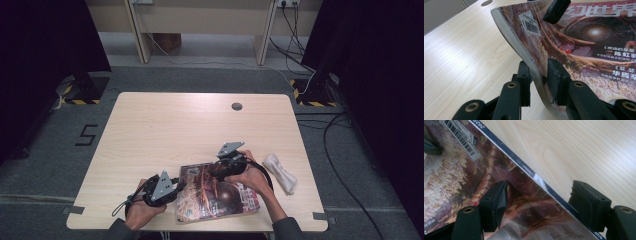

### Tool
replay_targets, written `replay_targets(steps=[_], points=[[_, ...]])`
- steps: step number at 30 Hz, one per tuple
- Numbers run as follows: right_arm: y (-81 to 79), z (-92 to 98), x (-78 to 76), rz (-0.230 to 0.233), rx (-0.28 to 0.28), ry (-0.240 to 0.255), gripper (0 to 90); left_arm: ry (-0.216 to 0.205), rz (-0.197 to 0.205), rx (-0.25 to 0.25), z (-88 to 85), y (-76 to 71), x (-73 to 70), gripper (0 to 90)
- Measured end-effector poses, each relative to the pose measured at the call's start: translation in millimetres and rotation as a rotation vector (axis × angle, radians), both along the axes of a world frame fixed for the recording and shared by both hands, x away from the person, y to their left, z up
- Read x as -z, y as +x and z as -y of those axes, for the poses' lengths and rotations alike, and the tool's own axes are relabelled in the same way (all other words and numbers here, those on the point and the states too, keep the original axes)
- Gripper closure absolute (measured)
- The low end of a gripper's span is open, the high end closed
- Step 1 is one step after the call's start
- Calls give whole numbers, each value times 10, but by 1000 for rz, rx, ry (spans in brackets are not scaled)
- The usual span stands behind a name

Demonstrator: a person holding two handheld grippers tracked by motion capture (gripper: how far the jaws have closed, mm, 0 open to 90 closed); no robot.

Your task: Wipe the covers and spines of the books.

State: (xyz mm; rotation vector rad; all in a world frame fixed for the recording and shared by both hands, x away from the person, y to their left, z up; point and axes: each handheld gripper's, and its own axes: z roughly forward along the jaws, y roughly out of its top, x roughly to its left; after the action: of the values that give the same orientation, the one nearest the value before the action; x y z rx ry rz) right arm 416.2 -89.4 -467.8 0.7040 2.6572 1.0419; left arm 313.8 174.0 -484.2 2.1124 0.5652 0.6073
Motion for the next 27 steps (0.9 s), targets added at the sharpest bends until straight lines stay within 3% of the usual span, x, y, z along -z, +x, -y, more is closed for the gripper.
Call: replay_targets(steps=[5, 10, 12, 14, 21, 27], points=[[-82, 69, -54, 43, -31, -37, 455, 11, -7, -22, -2, 35, 22, 736], [-234, 186, -86, 35, -62, -58, 597, 22, -3, -46, 2, 92, 38, 737], [-252, 210, -93, 30, -99, -56, 635, 22, 8, -49, 11, 112, 38, 738], [-262, 200, -89, 11, -116, -46, 651, 32, 24, -41, 23, 119, 37, 736], [-207, 67, -41, 16, -182, -85, 649, 52, 46, -34, 42, 128, 18, 736], [-231, 34, -24, 14, -181, -90, 670, 55, 51, -38, 41, 144, 11, 734]])
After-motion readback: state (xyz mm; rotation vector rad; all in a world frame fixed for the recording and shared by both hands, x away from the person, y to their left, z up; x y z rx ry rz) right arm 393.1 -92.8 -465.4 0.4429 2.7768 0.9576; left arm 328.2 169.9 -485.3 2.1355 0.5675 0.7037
